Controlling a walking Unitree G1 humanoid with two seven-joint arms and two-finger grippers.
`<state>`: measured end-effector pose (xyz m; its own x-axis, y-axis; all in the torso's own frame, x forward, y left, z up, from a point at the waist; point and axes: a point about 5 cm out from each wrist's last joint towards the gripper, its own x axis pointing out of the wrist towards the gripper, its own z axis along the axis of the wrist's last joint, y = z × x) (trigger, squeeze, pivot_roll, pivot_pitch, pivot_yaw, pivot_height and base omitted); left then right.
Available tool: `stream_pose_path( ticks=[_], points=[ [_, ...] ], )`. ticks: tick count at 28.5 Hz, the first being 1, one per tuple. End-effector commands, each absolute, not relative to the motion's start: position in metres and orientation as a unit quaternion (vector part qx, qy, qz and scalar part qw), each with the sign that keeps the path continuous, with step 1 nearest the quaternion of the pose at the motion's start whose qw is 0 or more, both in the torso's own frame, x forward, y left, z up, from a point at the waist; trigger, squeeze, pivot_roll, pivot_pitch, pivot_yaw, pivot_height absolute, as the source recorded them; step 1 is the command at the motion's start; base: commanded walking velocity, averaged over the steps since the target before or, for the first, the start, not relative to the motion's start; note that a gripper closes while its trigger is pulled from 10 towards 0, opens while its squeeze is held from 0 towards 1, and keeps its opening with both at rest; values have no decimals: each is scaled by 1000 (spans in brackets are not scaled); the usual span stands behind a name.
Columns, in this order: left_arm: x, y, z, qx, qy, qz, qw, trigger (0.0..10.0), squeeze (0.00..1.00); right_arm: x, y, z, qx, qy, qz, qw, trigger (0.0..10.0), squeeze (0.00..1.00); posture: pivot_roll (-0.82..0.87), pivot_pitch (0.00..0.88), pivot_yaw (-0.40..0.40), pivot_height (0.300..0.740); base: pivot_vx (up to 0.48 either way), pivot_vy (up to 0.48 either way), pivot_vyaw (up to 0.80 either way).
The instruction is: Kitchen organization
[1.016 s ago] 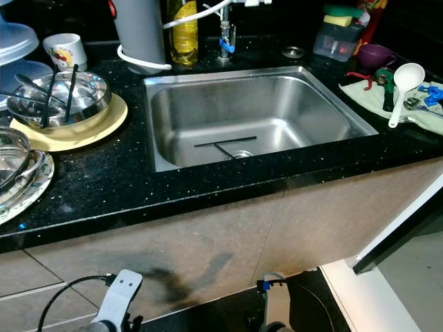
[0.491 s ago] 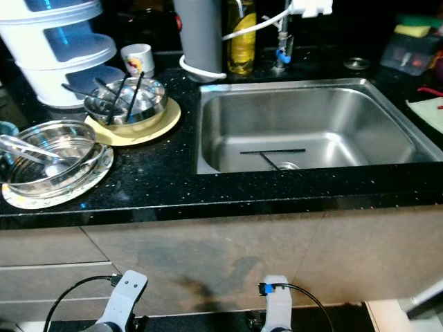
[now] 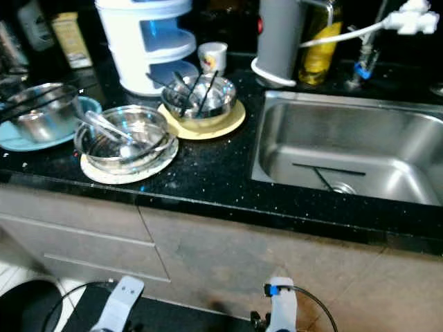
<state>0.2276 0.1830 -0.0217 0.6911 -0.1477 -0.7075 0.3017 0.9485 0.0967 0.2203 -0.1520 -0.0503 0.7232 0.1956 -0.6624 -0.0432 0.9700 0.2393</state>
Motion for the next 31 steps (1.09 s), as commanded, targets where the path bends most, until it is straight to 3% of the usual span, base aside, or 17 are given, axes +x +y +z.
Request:
stream_pose_path(
  ticks=[1, 5, 9, 31],
  points=[
    [224, 184, -26, 109, 381, -123, 910, 10000, 0, 212, -154, -57, 97, 383, 58, 917, 10000, 0, -72, 203, -16, 740, 0, 0, 0],
    [224, 185, -27, 111, 383, -122, 909, 10000, 0, 212, -155, -57, 101, 383, 53, 917, 10000, 0, -73, 204, -17, 740, 0, 0, 0],
    [223, 187, -31, 108, 385, -120, 909, 10000, 0, 212, -155, -58, 105, 385, 50, 916, 10000, 0, -72, 205, -16, 740, 0, 0, -800],
    [227, 187, -36, 124, 383, -136, 905, 10000, 0, 212, -156, -59, 107, 383, 42, 916, 10000, 0, -75, 201, -14, 740, 0, 0, 0]
  ],
)
